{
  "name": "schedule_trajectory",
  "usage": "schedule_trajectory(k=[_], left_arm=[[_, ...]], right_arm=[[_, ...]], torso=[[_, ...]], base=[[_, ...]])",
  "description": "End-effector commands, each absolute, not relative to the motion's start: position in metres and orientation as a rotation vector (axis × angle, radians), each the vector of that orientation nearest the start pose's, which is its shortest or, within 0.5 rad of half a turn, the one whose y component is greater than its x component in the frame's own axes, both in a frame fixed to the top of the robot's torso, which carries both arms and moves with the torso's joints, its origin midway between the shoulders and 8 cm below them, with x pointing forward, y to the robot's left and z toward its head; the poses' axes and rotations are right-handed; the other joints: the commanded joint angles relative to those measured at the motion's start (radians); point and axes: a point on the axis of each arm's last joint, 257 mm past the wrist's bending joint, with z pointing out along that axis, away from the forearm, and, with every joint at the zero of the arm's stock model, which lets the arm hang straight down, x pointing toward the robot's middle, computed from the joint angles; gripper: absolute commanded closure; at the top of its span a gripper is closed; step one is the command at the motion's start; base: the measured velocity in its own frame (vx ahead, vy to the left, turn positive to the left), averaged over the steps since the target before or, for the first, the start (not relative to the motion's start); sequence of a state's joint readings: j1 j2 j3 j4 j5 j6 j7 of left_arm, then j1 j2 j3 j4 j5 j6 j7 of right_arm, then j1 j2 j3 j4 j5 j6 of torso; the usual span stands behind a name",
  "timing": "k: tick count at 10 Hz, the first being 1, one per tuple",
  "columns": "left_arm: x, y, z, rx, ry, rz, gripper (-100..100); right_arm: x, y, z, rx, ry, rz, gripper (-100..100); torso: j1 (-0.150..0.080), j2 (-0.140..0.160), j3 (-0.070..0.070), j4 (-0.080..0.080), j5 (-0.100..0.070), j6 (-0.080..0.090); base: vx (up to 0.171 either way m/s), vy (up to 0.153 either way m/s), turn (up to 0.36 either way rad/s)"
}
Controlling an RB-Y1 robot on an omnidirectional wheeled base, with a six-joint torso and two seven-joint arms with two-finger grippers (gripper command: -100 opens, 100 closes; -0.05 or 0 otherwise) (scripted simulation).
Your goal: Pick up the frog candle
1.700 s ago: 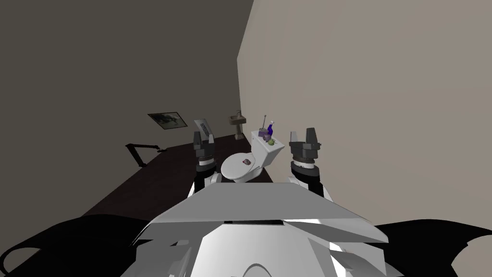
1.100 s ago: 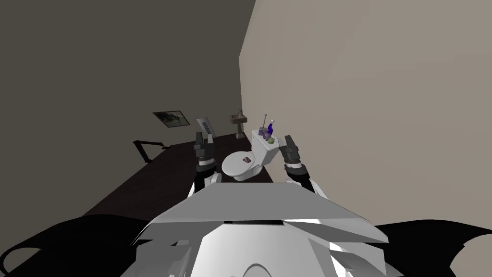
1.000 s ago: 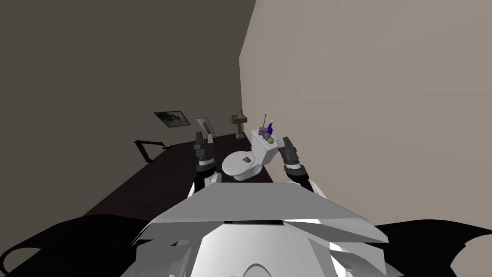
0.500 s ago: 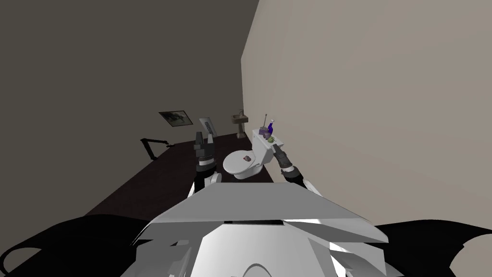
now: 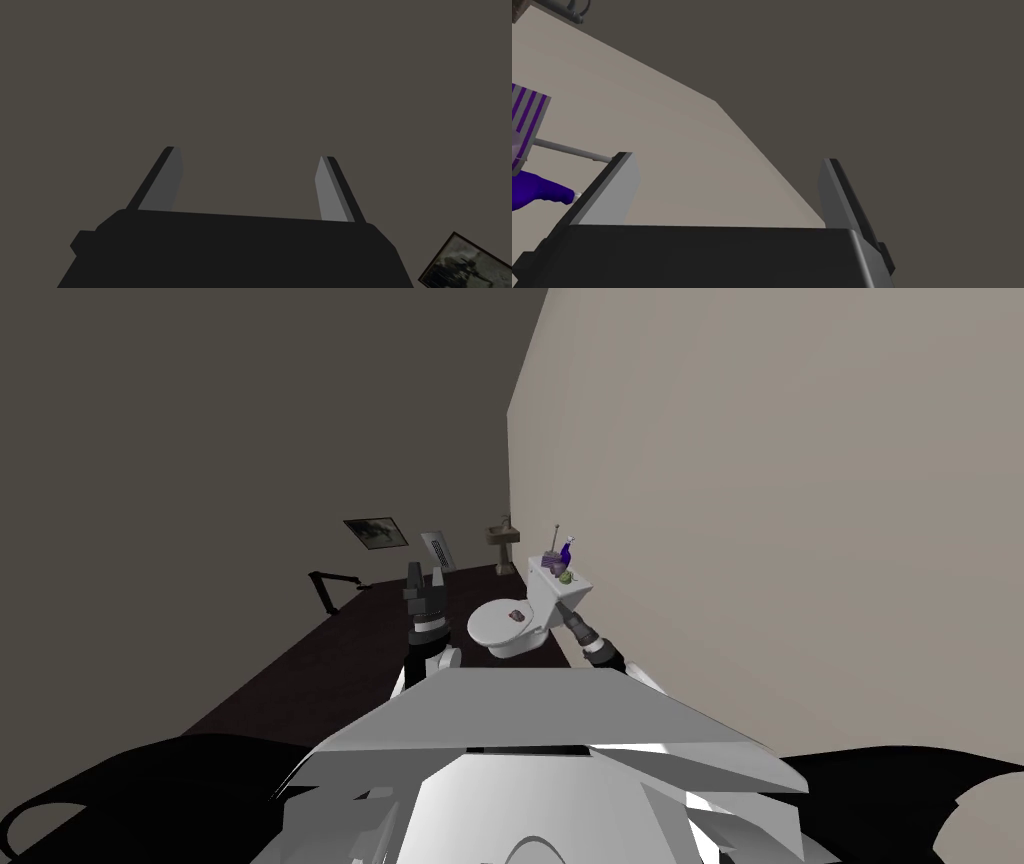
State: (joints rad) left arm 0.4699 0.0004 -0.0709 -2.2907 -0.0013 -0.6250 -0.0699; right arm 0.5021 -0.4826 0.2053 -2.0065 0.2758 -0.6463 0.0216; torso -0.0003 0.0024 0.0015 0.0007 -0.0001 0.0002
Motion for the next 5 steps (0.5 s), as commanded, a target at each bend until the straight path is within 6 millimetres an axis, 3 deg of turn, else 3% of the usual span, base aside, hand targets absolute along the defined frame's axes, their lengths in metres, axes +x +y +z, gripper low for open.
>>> schedule_trajectory(k=[1,5], left_arm=[[0.323,0.249,0.060,-0.512,0.511,-1.351,0],[0.323,0.249,0.060,-0.512,0.511,-1.351,0]], right_arm=[[0.338,-0.157,-0.157,0.139,1.391,1.246,-100],[0.324,-0.159,-0.221,0.018,1.586,1.183,-100]], torso=[[0.000,0.000,0.000,0.000,0.000,0.000],[0.001,0.000,0.000,0.000,0.000,0.000]], base=[[-0.045,0.008,0.102],[-0.038,0.018,0.084]])
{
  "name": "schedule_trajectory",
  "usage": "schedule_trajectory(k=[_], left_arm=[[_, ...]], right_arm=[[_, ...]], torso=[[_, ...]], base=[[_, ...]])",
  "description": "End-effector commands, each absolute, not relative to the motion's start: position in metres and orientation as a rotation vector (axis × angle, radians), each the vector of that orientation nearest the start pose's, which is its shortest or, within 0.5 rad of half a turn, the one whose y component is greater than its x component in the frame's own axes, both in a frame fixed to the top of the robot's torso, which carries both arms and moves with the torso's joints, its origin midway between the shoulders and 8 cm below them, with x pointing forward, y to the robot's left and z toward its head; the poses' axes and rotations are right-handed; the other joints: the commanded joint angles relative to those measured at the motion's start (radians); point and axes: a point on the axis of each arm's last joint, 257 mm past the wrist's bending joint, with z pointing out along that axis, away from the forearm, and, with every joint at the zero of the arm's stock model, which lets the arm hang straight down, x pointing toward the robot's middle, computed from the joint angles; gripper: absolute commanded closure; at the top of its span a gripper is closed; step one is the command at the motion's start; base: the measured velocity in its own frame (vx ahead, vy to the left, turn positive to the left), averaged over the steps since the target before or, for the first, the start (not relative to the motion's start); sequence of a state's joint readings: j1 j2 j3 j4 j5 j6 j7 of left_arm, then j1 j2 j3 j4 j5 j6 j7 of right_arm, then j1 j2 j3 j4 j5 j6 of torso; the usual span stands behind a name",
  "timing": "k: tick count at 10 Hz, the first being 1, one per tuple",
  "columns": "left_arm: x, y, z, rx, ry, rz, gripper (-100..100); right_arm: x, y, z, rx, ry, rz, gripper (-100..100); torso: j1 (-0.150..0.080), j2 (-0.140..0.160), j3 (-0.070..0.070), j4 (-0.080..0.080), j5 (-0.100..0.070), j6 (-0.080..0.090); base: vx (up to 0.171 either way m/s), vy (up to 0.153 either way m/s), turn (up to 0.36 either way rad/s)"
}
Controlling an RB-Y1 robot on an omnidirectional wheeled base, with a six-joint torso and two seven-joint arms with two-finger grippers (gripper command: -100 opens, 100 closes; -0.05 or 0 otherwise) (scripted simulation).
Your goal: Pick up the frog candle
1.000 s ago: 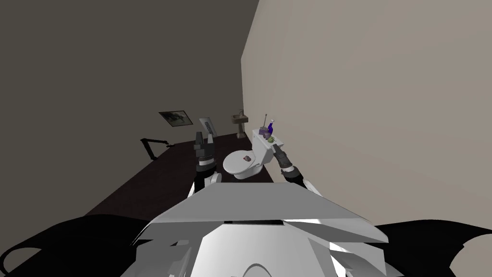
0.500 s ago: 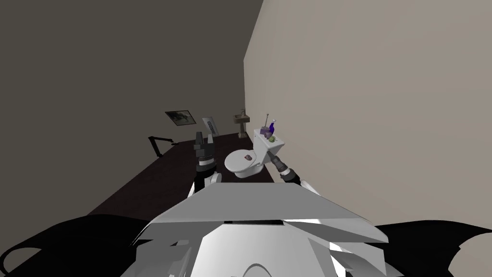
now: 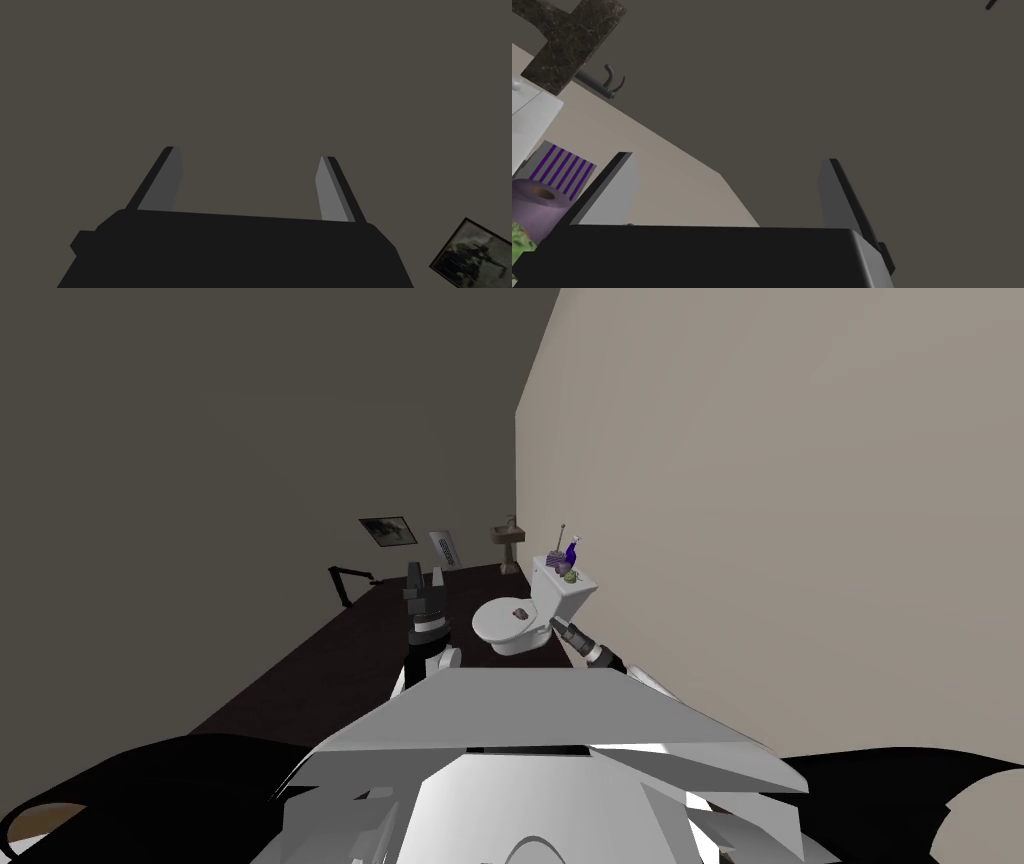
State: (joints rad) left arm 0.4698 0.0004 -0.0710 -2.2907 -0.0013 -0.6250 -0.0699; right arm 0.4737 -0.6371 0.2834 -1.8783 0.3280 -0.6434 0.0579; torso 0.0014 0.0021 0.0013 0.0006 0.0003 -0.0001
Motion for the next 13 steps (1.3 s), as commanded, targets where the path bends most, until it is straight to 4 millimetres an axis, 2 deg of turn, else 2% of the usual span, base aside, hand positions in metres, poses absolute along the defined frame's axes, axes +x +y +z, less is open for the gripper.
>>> schedule_trajectory(k=[1,2,5,6,7,8,10,11,13], left_arm=[[0.323,0.249,0.060,-0.512,0.511,-1.351,0],[0.323,0.249,0.060,-0.513,0.511,-1.351,0],[0.323,0.249,0.060,-0.513,0.511,-1.351,0],[0.323,0.249,0.060,-0.512,0.511,-1.351,0],[0.323,0.249,0.060,-0.513,0.511,-1.351,0],[0.323,0.249,0.060,-0.513,0.511,-1.351,0],[0.323,0.249,0.060,-0.513,0.511,-1.351,0],[0.323,0.249,0.060,-0.513,0.511,-1.351,0],[0.323,0.249,0.060,-0.513,0.511,-1.351,0]], right_arm=[[0.323,-0.168,-0.233,0.009,1.625,1.161,-100],[0.323,-0.171,-0.239,0.017,1.637,1.153,-100],[0.304,-0.181,-0.291,-0.112,1.791,1.087,-100],[0.301,-0.194,-0.302,-0.122,1.832,1.058,-100],[0.300,-0.199,-0.309,-0.113,1.846,1.047,-100],[0.290,-0.204,-0.325,-0.196,1.903,1.019,-100],[0.287,-0.220,-0.340,-0.186,1.947,0.984,-100],[0.276,-0.231,-0.357,-0.266,2.007,0.947,-100],[0.272,-0.249,-0.370,-0.259,2.049,0.909,-100]], torso=[[0.000,0.000,0.000,0.000,0.000,0.000],[-0.001,-0.001,0.000,0.000,0.000,0.000],[0.000,-0.002,-0.001,0.000,0.000,0.000],[0.001,-0.002,-0.001,0.000,0.000,0.000],[0.000,-0.002,-0.001,0.000,0.000,0.001],[-0.001,-0.002,-0.001,0.000,0.000,0.001],[0.000,-0.002,-0.001,0.000,0.000,0.001],[-0.001,-0.002,-0.001,0.000,0.000,0.001],[0.001,-0.003,-0.002,-0.001,0.000,0.001]], base=[[-0.023,0.025,0.060],[-0.006,0.009,-0.016],[-0.015,0.033,0.132],[-0.008,0.036,0.063],[-0.005,0.015,-0.038],[-0.009,0.038,0.200],[-0.002,0.027,0.022],[0.005,0.046,0.159],[0.002,0.031,0.047]])
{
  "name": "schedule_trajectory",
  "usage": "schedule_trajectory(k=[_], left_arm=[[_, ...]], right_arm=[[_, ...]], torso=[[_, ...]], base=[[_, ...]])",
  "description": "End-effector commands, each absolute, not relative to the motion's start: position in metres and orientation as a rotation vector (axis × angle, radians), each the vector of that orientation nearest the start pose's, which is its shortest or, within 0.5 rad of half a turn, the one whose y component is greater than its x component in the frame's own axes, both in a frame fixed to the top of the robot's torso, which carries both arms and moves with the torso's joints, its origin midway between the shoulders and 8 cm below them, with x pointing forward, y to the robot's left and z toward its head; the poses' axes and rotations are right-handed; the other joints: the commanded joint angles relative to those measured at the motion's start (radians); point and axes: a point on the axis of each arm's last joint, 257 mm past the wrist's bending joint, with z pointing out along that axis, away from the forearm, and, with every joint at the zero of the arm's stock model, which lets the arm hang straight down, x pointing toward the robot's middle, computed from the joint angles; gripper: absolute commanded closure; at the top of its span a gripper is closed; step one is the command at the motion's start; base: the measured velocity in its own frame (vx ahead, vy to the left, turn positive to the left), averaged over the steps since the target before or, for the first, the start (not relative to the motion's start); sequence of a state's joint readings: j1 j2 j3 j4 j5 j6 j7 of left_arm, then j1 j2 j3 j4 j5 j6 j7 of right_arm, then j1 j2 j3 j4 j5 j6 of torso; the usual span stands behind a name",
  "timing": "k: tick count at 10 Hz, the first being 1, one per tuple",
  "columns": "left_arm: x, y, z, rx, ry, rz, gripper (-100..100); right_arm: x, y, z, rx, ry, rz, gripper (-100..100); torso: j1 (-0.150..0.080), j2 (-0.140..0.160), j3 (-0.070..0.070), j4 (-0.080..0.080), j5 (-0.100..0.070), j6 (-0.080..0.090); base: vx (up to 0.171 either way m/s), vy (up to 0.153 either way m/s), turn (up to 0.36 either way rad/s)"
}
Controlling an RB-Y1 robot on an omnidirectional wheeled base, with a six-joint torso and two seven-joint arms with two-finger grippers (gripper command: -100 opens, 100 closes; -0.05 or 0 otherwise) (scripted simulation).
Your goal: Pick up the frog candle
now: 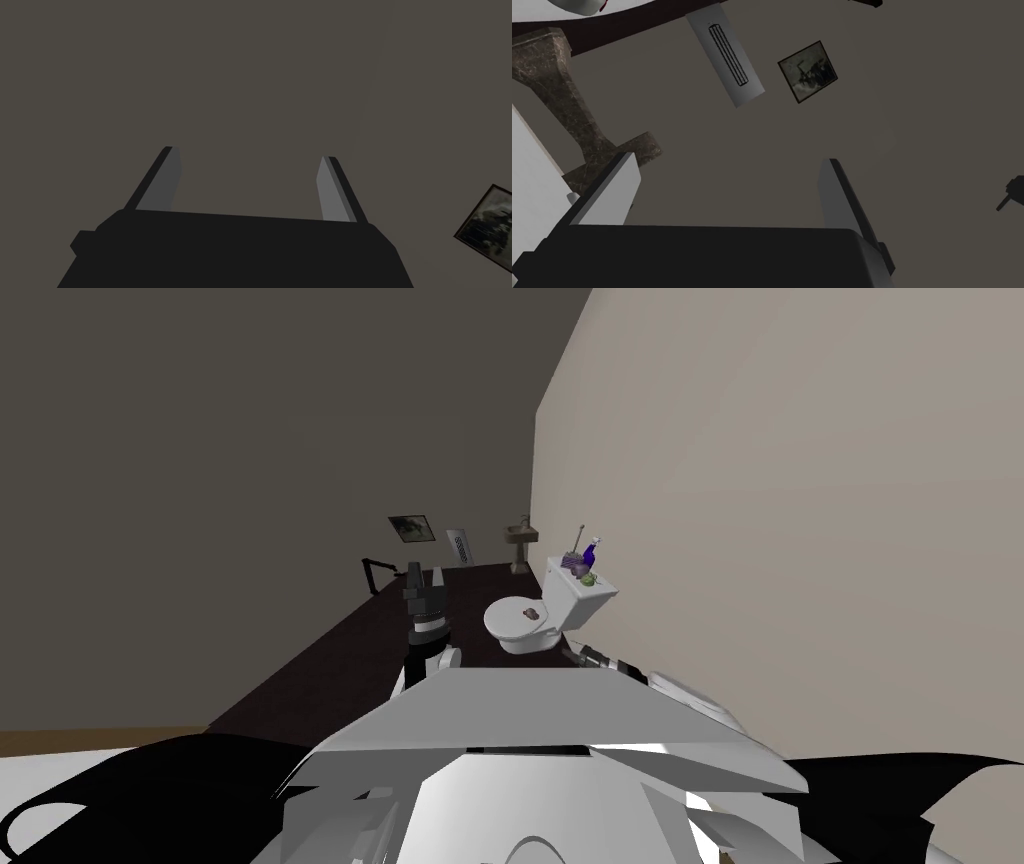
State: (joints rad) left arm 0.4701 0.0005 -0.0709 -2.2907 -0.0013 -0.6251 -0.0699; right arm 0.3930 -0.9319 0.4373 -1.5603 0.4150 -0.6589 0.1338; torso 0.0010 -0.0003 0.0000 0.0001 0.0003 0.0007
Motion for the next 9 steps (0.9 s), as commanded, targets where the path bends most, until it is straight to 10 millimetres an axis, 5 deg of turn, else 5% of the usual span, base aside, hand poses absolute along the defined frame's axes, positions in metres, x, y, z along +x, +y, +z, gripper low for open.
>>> schedule_trajectory(k=[1,4,6,9], left_arm=[[0.323,0.249,0.060,-0.513,0.511,-1.351,0],[0.323,0.249,0.060,-0.513,0.511,-1.351,0],[0.323,0.249,0.060,-0.513,0.511,-1.351,0],[0.323,0.249,0.060,-0.513,0.511,-1.351,0]], right_arm=[[0.261,-0.263,-0.384,-0.347,2.105,0.867,-100],[0.245,-0.310,-0.410,-0.425,2.217,0.760,-100],[0.242,-0.320,-0.416,-0.412,2.237,0.739,-100],[0.217,-0.388,-0.437,-0.569,2.373,0.584,-100]], torso=[[0.000,0.000,0.000,0.000,0.000,0.000],[0.003,-0.001,-0.001,0.000,0.001,-0.001],[0.001,-0.001,0.000,0.000,0.000,0.000],[0.001,-0.001,-0.001,0.000,0.000,0.000]], base=[[0.002,0.049,0.189],[0.013,0.058,0.120],[0.010,0.012,-0.014],[0.024,0.052,0.161]])
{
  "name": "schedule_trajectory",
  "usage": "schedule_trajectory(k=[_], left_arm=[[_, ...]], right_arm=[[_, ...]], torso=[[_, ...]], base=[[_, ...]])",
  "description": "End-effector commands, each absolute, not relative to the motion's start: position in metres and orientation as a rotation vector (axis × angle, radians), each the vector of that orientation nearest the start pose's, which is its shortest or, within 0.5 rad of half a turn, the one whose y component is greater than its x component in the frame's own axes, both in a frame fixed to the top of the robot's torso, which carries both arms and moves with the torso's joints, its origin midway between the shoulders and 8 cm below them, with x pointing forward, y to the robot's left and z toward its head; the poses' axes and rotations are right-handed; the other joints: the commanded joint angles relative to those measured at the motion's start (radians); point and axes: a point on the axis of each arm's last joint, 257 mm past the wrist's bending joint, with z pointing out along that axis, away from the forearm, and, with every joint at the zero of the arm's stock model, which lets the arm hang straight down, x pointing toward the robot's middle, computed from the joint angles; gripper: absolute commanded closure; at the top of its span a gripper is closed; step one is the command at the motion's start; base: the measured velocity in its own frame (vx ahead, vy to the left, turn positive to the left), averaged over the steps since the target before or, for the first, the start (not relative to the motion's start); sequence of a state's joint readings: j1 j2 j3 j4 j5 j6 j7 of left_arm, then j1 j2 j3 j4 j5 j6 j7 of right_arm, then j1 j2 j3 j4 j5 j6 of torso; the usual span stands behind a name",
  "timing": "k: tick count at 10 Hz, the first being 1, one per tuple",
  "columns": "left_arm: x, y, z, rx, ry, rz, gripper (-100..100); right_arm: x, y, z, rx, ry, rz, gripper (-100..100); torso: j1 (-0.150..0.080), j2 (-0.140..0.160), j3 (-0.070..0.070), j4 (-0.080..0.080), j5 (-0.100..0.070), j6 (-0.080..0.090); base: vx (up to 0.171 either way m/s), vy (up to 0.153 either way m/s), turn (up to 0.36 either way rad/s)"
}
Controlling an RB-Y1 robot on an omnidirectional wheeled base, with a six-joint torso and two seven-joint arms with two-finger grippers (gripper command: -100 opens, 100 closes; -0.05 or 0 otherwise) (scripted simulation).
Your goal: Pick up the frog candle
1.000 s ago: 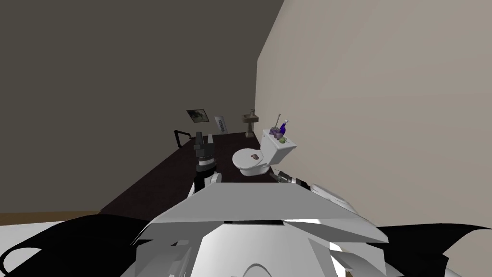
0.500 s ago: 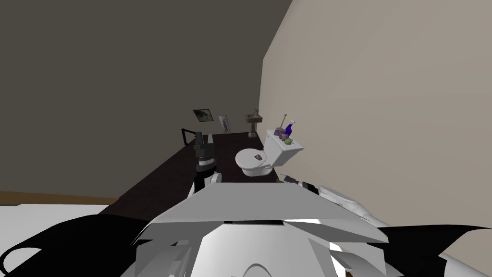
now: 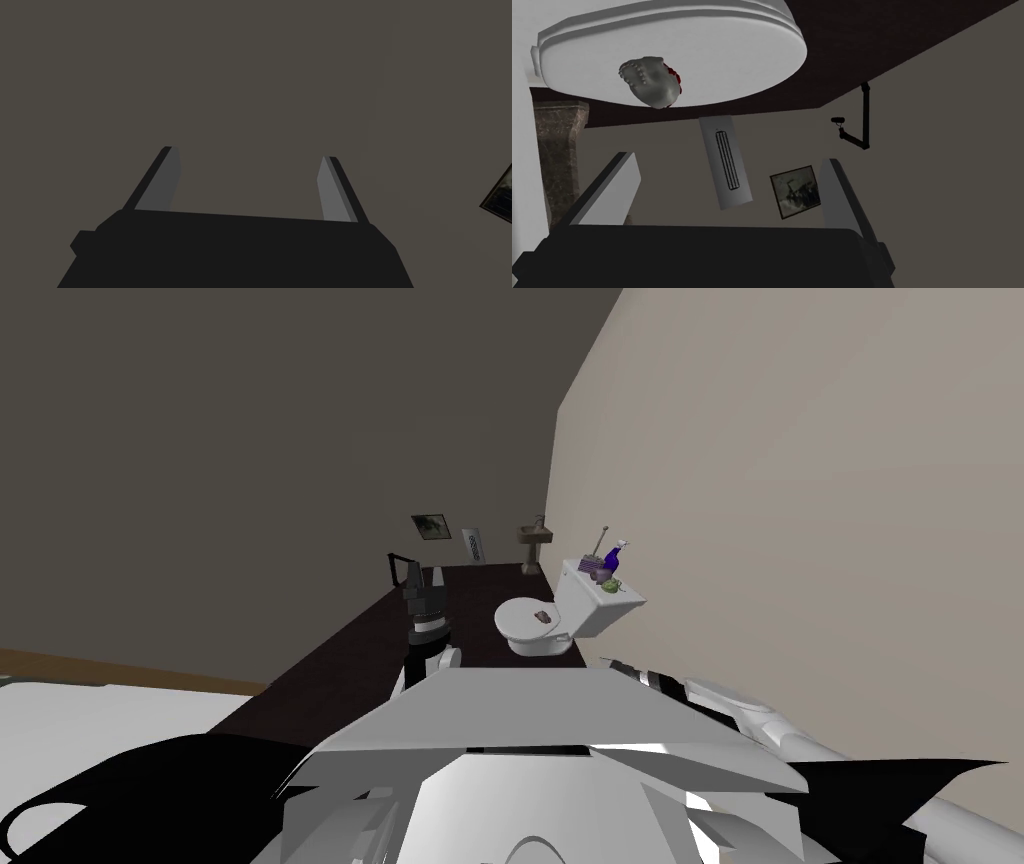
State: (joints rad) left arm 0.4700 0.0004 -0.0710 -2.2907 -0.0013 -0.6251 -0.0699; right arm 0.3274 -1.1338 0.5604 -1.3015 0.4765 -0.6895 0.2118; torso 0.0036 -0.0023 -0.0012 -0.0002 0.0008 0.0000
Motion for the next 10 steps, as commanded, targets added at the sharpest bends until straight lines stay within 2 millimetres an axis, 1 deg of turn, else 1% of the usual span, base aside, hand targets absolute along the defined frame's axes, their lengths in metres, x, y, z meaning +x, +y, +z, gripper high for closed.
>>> schedule_trajectory(k=[1,2,3,4,5,6,7,8,9,10], left_arm=[[0.323,0.249,0.060,-0.513,0.511,-1.351,0],[0.323,0.249,0.060,-0.513,0.511,-1.351,0],[0.323,0.249,0.060,-0.513,0.511,-1.351,0],[0.323,0.249,0.060,-0.513,0.511,-1.351,0],[0.323,0.249,0.060,-0.513,0.511,-1.351,0],[0.323,0.249,0.060,-0.513,0.511,-1.351,0],[0.323,0.249,0.060,-0.513,0.511,-1.351,0],[0.323,0.249,0.060,-0.513,0.511,-1.351,0],[0.323,0.249,0.060,-0.513,0.511,-1.351,0],[0.323,0.249,0.060,-0.513,0.511,-1.351,0]], right_arm=[[0.213,-0.408,-0.440,-0.563,2.405,0.541,-100],[0.203,-0.429,-0.445,-0.632,2.445,0.490,-100],[0.200,-0.452,-0.443,-0.637,2.474,0.441,-100],[0.199,-0.455,-0.444,-0.634,2.480,0.434,-100],[0.191,-0.481,-0.441,-0.713,2.516,0.374,-100],[0.186,-0.503,-0.441,-0.701,2.548,0.323,-100],[0.176,-0.529,-0.438,-0.764,2.585,0.261,-100],[0.174,-0.547,-0.433,-0.767,2.605,0.218,-100],[0.173,-0.551,-0.433,-0.763,2.610,0.209,-100],[0.166,-0.582,-0.420,-0.836,2.644,0.131,-100]], torso=[[0.000,0.000,0.000,0.000,0.000,0.000],[0.000,0.000,0.000,0.000,0.000,0.001],[0.001,0.000,0.000,0.000,0.000,0.001],[0.000,0.000,0.000,0.000,0.000,0.001],[-0.002,0.001,0.001,0.000,0.000,0.001],[0.000,0.001,0.000,0.000,0.000,0.000],[-0.001,0.001,0.000,0.000,0.000,0.001],[0.000,0.000,0.000,0.000,0.000,0.000],[0.000,0.000,0.000,0.000,0.000,0.001],[-0.002,0.001,0.001,0.000,0.000,0.001]], base=[[0.026,0.063,0.092],[0.032,0.076,0.259],[0.035,0.066,-0.012],[0.015,0.028,-0.007],[0.018,0.059,0.191],[0.029,0.050,0.113],[0.034,0.068,0.154],[0.039,0.062,0.087],[0.022,0.025,-0.017],[0.025,0.052,0.164]])
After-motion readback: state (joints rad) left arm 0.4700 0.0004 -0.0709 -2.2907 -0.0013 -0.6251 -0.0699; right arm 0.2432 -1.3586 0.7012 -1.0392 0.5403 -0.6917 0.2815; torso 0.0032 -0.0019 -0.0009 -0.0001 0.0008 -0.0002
